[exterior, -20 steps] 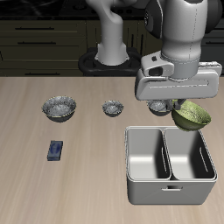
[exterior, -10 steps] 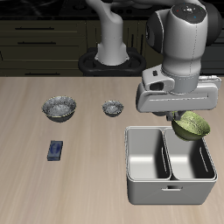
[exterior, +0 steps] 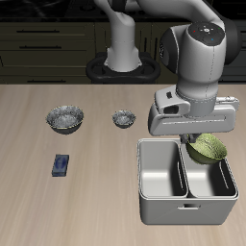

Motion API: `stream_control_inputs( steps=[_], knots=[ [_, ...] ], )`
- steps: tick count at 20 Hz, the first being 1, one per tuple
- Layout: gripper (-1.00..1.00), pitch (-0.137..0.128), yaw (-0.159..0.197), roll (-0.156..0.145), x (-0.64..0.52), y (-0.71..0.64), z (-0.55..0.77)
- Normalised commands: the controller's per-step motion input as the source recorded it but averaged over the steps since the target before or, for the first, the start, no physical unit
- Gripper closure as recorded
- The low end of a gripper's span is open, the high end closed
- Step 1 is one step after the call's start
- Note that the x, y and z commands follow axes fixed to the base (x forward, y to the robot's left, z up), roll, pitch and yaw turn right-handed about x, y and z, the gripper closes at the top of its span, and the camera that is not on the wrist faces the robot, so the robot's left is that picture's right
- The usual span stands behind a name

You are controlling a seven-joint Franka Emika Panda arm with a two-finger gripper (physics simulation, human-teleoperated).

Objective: Place the green bowl in the left side of the drainer

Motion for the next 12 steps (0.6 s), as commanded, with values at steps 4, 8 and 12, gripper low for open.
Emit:
stream_control_inputs(
  steps=[4,8,12],
  knots=[
    [-1.00,0.009,0.012,-0.003,-0.05,0.01,-0.16],
    [-1.00,0.004,-0.004,0.017,-0.03,-0.03,-0.03],
    [-1.00,-0.001,0.010,0.005,0.01,-0.02,0.01]
  ],
)
